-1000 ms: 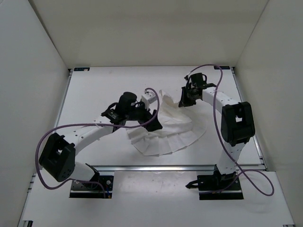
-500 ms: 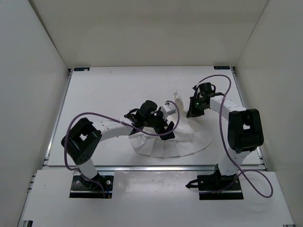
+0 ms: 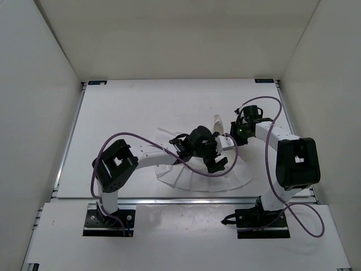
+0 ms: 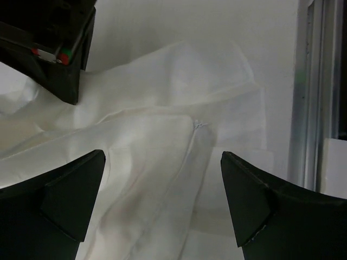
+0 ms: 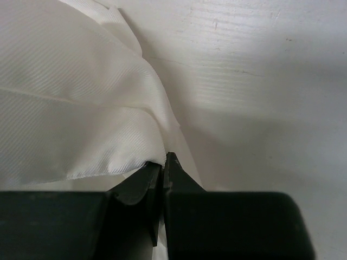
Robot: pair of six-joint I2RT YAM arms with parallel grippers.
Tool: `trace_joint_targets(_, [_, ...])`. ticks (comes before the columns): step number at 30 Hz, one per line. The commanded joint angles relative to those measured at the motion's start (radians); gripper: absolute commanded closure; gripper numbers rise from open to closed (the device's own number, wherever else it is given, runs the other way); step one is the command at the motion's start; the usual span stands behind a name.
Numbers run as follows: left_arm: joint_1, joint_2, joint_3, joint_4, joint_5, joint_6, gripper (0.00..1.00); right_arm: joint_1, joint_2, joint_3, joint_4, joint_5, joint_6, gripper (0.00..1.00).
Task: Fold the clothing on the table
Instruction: Flatten the skirt out
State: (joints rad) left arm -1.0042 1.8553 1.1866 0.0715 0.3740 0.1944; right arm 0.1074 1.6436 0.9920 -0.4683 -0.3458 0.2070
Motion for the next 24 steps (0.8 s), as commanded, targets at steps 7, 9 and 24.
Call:
trace_joint_targets(7, [-0.039, 0.061, 0.005, 0.014, -0.036, 0.092, 0.02, -0.028, -0.051, -0.015, 0.036, -0.035, -0.012, 1.0])
trace_joint_targets(9, [-0.054, 0.067, -0.013, 0.046, -0.043, 0.083, 0.02, -0.031, -0.062, -0.029, 0.043, -0.042, -0.003, 1.0])
trace_joint_targets(24, [-0.033, 0.032, -0.007, 0.111, -0.188, -0.081, 1.0, -0.043, -0.071, -0.021, 0.028, -0.029, -0.029, 1.0])
